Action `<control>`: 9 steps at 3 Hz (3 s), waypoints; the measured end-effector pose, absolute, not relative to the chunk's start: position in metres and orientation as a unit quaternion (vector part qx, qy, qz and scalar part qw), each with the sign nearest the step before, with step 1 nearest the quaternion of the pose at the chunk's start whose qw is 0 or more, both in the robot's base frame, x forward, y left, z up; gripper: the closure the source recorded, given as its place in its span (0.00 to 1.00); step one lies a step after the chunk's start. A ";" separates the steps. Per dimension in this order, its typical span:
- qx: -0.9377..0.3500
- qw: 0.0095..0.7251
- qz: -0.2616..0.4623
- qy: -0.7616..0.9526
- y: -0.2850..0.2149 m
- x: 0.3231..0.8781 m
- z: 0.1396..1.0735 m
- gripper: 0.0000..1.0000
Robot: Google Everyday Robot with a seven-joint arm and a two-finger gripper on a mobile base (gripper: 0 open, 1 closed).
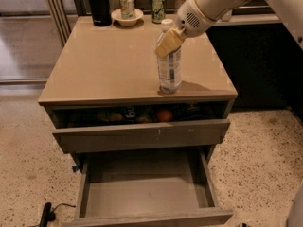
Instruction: Pick blue plastic bottle from middle drawer and place on counter
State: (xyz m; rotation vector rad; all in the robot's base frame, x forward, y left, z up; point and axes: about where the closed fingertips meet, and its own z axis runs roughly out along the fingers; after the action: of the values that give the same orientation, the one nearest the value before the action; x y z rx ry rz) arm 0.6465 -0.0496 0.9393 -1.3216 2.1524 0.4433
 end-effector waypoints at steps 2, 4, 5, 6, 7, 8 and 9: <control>-0.497 0.304 0.172 0.795 -0.037 0.652 0.974 1.00; -0.501 0.323 0.199 0.778 -0.021 0.652 0.975 1.00; -0.514 0.314 0.231 0.764 0.001 0.642 0.933 1.00; -0.517 0.314 0.232 0.761 0.002 0.641 0.930 1.00; -0.522 0.320 0.232 0.756 0.003 0.640 0.929 1.00; -0.522 0.321 0.232 0.755 0.003 0.639 0.931 1.00; -0.526 0.327 0.230 0.751 0.002 0.638 0.931 1.00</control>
Offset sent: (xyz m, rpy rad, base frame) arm 0.0069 0.0179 0.0612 0.0483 -0.0621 0.0151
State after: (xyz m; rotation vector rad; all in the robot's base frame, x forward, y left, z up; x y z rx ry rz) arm 0.6377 0.0024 0.9311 -1.3783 1.9672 0.6020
